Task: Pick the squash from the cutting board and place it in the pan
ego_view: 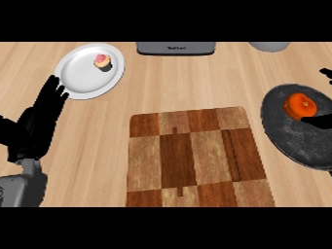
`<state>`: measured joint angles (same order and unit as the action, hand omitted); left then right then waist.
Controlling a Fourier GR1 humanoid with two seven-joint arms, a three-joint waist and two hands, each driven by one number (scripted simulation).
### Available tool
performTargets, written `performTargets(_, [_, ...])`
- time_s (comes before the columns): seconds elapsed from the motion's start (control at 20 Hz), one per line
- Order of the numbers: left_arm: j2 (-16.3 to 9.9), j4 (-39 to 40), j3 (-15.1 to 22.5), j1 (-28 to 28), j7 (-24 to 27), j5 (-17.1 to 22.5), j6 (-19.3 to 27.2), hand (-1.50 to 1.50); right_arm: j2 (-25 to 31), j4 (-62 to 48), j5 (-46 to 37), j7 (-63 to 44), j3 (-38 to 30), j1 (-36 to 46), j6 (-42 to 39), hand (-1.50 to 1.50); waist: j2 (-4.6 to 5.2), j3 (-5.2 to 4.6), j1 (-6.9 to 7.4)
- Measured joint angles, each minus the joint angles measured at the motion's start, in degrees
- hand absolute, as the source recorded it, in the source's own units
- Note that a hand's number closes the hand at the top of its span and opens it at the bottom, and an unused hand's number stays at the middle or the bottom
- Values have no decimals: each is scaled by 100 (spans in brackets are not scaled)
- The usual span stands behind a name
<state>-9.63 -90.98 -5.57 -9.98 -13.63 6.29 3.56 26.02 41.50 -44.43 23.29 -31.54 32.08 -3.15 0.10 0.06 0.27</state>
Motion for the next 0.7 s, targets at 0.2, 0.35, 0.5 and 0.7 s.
performTargets(0.2, [3, -40, -5, 24, -21, -6, 8, 0, 311, -203, 784, 271, -601, -36, -605, -150, -7, 1, -30])
performTargets(0.35, [25, -93, 9, 103, -16, -8, 6, 0, 687, -435, 1330, 485, -1052, -198, -1188, -150, -10, 1, -47])
performTargets(0.5, [35, -88, 16, 126, 6, -57, 34, 0, 1132, -607, 1778, 801, -1378, -494, -1914, -150, -12, 1, -72])
performTargets(0.7, [-14, -132, -32, 159, -23, 4, -36, 0, 1672, -928, 2296, 1002, -1711, -873, -2810, -150, -13, 1, -74])
